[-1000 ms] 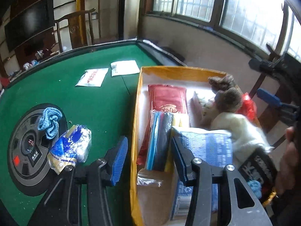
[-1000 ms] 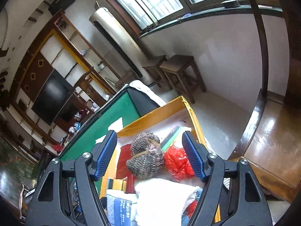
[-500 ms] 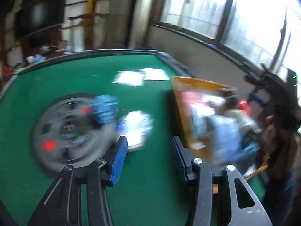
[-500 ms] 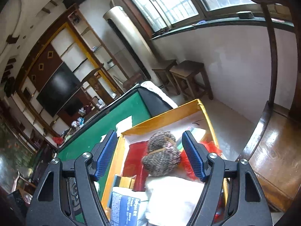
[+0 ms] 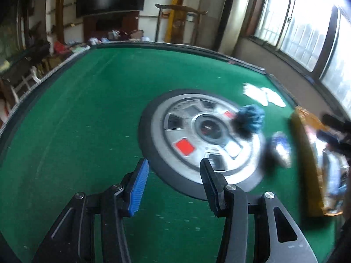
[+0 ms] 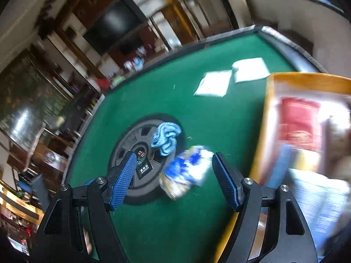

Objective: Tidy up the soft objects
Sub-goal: 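Move both grippers back over the table toward the remaining soft items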

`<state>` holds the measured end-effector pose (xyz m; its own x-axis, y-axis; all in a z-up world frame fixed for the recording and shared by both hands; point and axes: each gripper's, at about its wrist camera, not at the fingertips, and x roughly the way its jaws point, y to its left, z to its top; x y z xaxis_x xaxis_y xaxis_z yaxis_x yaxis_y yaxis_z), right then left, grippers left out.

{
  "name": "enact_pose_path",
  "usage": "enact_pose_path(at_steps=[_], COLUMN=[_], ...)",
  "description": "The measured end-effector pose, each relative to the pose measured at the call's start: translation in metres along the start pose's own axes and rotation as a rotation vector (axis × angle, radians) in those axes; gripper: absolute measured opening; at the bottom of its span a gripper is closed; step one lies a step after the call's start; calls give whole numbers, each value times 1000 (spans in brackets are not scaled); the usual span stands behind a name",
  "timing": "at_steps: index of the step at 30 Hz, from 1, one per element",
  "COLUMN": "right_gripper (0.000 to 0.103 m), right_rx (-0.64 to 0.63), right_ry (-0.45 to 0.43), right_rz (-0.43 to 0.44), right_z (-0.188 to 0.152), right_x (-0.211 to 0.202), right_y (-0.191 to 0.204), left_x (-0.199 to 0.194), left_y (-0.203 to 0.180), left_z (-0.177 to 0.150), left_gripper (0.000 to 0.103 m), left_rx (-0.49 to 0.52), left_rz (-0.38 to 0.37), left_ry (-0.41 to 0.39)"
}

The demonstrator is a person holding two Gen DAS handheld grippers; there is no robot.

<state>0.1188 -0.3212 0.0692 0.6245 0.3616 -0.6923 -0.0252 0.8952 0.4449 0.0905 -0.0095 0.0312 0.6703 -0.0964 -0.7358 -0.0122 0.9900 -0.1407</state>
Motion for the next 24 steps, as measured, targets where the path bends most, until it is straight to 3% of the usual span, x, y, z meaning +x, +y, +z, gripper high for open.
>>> enact_pose_path(at_steps=[3,5,6,10,14,17,20,21,22,24], right_gripper=[72,53,48,47,47,47,48,48,48,50], right_rx=[-55,-65,-66,-76,-64,-101,-151,-171,-190,-214], right_ry=[40,65,77,89,165,237,422,411,355,224], right_rz=[-79,-86,-91,-176,-142,-46,300,309,263,116], right_z=[18,28,33,50,47,24,-14,-18,-17,-5], right_x=[48,73,85,119,139,131,104,93,76,55], right_y=[16,21,23,31,37,57,89,92,92,84], left_x=[5,5,5,5,5,0,3,3,5,6], left_y=[1,7,10,25,30,31,35,36,36,36], left_z=[1,3,4,9,10,10,11,11,11,11], left_gripper=[49,49,49,49,49,49,49,49,49,49], left_rx=[21,8,4,-41,-57,-68,-88,-92,-96,-94], left_rz=[51,51,56,64,54,57,59,60,62,69], left_ry=[-9,-18,-21,-18,-8,-23,-20,-17,-13,-10])
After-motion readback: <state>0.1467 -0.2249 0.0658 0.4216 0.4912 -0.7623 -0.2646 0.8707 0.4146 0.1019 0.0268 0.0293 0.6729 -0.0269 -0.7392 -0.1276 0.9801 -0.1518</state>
